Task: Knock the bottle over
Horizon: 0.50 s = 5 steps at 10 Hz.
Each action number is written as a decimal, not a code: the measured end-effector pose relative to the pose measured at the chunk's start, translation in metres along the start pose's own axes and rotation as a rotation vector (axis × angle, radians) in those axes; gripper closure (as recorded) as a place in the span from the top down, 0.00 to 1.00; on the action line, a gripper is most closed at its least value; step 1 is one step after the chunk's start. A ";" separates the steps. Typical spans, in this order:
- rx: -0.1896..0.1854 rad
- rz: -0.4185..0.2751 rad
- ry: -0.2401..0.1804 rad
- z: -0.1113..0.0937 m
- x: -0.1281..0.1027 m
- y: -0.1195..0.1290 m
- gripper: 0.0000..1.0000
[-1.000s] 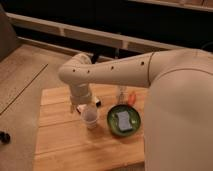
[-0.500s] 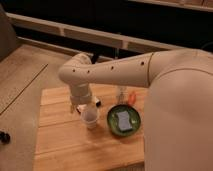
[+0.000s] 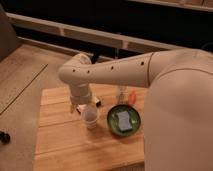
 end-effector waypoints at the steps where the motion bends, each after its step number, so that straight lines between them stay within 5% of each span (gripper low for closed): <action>1: 0.005 -0.002 -0.008 -0.002 -0.002 -0.002 0.65; 5: 0.079 -0.044 -0.194 -0.044 -0.049 -0.073 0.65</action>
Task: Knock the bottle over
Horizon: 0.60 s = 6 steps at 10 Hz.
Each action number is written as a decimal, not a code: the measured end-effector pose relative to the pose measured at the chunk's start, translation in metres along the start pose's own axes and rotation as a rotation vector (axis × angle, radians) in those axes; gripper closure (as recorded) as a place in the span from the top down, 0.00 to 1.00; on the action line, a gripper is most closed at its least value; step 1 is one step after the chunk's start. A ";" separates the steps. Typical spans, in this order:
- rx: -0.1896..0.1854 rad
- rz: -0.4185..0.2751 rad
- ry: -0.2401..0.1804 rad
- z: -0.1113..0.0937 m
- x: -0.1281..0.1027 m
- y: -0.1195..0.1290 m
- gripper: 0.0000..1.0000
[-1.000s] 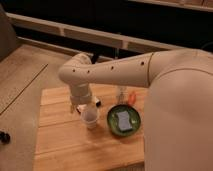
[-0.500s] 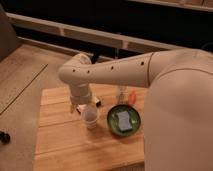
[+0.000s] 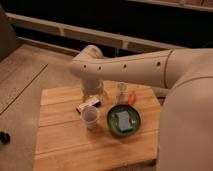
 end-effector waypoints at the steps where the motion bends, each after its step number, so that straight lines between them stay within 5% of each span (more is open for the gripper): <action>1: 0.004 -0.014 -0.038 -0.010 -0.007 -0.012 0.65; 6: 0.007 -0.019 -0.040 -0.009 -0.007 -0.014 0.65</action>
